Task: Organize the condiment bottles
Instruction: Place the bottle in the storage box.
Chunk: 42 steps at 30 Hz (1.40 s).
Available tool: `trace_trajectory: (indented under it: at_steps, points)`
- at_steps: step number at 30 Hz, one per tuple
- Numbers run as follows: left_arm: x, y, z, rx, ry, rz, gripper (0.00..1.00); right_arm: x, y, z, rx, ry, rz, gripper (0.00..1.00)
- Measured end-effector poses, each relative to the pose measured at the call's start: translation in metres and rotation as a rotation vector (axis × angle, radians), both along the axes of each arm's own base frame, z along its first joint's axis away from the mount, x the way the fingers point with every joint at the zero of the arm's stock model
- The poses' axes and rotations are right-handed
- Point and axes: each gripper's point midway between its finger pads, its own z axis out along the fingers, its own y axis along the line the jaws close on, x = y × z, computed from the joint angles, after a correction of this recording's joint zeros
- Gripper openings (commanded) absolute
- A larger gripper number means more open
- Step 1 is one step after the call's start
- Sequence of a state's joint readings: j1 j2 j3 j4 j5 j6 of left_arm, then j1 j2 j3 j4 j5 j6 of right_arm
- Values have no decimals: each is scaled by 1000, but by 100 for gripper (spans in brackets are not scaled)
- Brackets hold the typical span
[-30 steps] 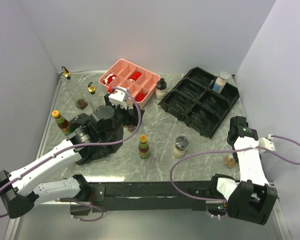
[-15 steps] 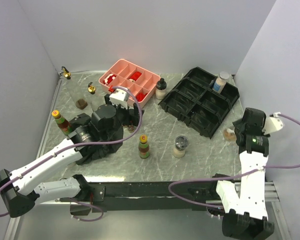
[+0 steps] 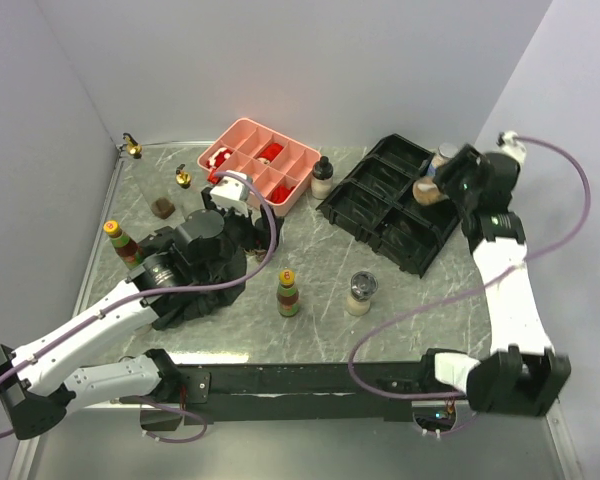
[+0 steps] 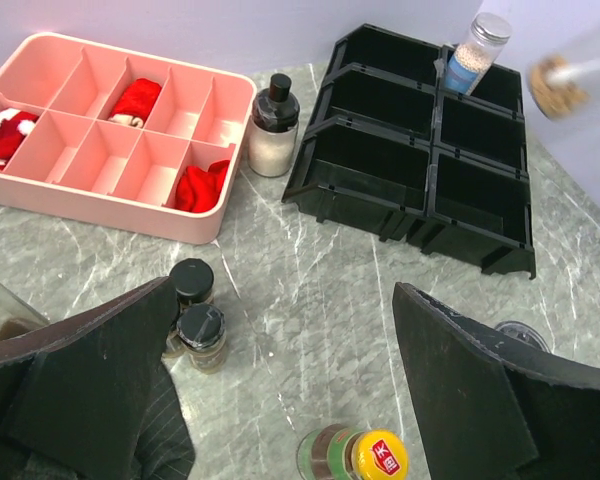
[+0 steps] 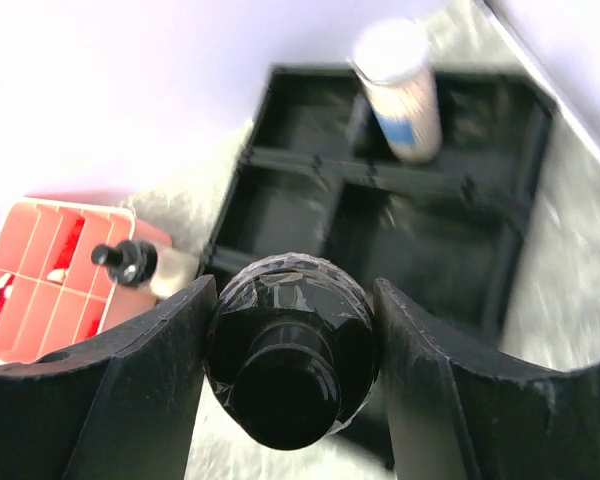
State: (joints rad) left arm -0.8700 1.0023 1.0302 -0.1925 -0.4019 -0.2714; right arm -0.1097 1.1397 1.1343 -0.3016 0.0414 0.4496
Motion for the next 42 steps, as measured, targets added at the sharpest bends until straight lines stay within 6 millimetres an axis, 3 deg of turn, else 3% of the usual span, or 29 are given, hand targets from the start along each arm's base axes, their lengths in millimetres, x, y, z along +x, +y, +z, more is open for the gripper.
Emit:
trace_trajectory:
  at_steps: [8,16,21,32,42]
  points:
    - [0,4,3,-5,-8,14,96,98,14,18,-200,-84,120,10]
    - [0,3,3,-5,-8,13,97,185,12,-10,-337,-47,177,10]
    - [0,4,3,-2,-10,13,96,229,10,-35,-390,-4,182,10]
    - [1,3,1,7,-7,13,96,286,28,-91,-462,47,219,15]
    - [6,2,-7,42,0,30,97,294,25,-145,-451,133,172,24]
